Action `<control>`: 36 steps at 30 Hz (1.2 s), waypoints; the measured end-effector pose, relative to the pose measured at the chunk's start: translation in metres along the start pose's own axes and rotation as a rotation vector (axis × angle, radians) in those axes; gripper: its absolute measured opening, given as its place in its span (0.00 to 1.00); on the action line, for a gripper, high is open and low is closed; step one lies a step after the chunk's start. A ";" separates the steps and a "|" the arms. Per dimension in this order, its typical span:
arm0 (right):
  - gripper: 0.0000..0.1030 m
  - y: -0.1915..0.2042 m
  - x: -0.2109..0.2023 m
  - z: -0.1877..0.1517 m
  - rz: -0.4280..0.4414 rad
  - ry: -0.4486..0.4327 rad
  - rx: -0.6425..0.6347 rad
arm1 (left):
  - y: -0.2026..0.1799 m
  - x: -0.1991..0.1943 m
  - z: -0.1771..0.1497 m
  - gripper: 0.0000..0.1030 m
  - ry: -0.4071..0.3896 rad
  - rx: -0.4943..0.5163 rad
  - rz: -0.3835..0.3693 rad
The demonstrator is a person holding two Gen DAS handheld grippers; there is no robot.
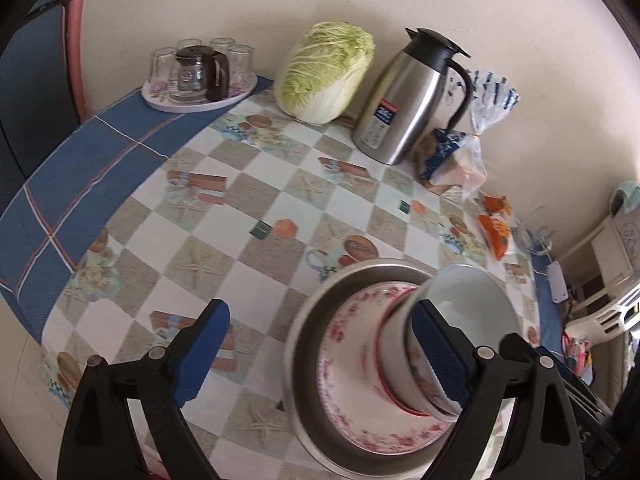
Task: Organize plates and bowls
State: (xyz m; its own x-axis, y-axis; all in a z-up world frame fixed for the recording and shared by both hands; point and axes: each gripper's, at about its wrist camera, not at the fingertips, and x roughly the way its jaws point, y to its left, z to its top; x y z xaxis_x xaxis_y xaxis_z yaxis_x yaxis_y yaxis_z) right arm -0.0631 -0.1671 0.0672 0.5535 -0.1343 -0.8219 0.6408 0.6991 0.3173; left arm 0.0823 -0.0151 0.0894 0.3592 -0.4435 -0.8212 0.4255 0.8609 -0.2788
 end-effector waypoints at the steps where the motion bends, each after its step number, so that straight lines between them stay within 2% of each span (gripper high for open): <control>1: 0.88 0.000 0.000 0.000 -0.001 -0.001 -0.002 | 0.002 0.000 0.000 0.90 -0.005 -0.002 0.005; 5: 1.00 0.001 -0.002 -0.001 0.001 -0.013 -0.011 | 0.007 0.001 -0.001 0.90 -0.008 -0.001 0.031; 14: 1.00 0.001 -0.008 -0.005 -0.014 -0.043 -0.022 | 0.012 0.002 -0.004 0.90 -0.017 0.024 0.082; 25: 1.00 -0.016 -0.032 -0.029 -0.068 -0.134 -0.039 | 0.031 -0.006 -0.019 0.90 -0.033 0.012 0.060; 29: 1.00 -0.026 -0.041 -0.044 -0.073 -0.161 -0.032 | 0.036 -0.005 -0.028 0.90 -0.021 0.027 0.078; 32: 1.00 -0.034 -0.041 -0.054 -0.079 -0.155 -0.021 | 0.036 -0.001 -0.036 0.90 -0.005 0.064 0.107; 36: 1.00 -0.045 -0.030 -0.064 -0.118 -0.106 -0.009 | 0.035 0.008 -0.046 0.90 0.033 0.112 0.156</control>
State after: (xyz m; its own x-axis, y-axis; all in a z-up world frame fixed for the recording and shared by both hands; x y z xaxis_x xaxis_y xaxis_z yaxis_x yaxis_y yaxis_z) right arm -0.1428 -0.1492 0.0473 0.5280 -0.2892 -0.7985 0.7003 0.6802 0.2167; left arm 0.0620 0.0230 0.0497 0.4013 -0.2964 -0.8667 0.4574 0.8846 -0.0908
